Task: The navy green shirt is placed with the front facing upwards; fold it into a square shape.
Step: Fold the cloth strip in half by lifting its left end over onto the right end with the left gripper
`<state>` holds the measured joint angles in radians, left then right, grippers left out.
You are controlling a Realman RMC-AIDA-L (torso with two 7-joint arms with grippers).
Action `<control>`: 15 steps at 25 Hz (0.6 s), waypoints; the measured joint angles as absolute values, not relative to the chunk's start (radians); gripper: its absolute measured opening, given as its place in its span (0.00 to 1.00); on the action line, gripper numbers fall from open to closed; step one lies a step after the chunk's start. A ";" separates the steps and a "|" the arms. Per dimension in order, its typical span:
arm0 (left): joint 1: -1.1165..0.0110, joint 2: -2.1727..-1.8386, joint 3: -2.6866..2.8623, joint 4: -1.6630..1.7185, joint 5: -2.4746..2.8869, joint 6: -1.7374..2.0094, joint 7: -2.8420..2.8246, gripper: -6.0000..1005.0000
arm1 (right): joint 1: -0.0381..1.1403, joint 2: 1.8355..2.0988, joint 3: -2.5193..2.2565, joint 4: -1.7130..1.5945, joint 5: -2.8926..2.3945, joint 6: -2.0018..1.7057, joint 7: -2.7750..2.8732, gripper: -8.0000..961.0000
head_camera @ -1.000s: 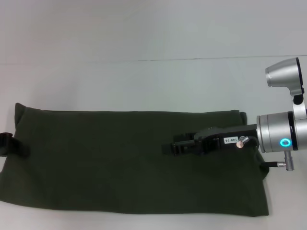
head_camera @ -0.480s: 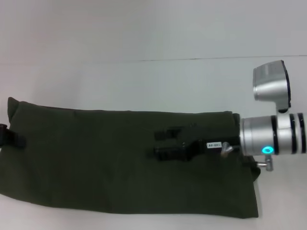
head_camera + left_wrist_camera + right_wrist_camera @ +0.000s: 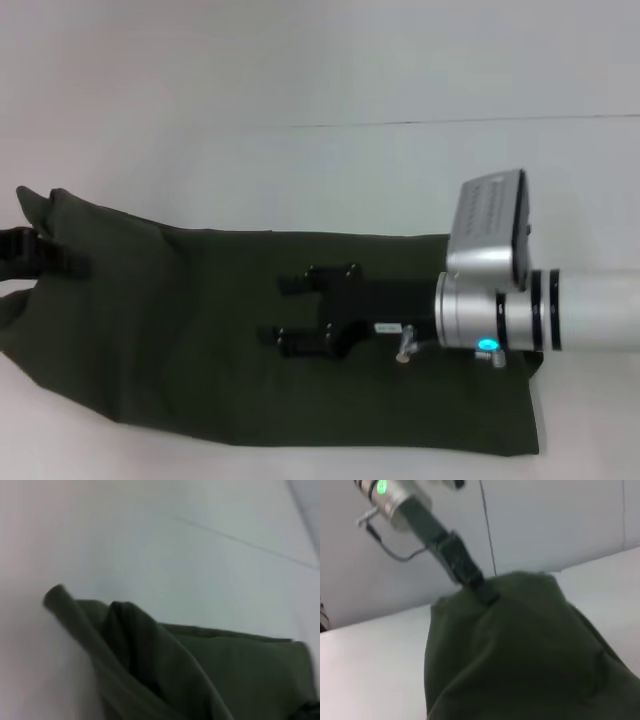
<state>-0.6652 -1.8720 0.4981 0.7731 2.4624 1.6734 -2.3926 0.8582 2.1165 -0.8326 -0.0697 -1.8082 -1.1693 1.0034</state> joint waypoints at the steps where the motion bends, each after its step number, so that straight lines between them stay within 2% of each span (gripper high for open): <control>1: -0.665 -1.873 0.498 0.773 2.448 1.682 -2.389 0.12 | 0.861 2.118 -0.830 -0.055 -1.804 -1.160 0.971 0.71; 10: -0.661 -1.891 0.500 0.773 2.315 1.767 -2.361 0.12 | 0.871 2.122 -0.827 0.018 -1.705 -1.091 0.813 0.61; 15: -0.656 -1.904 0.499 0.773 2.267 1.790 -2.346 0.12 | 0.912 2.123 -0.815 0.081 -1.705 -1.037 0.758 0.36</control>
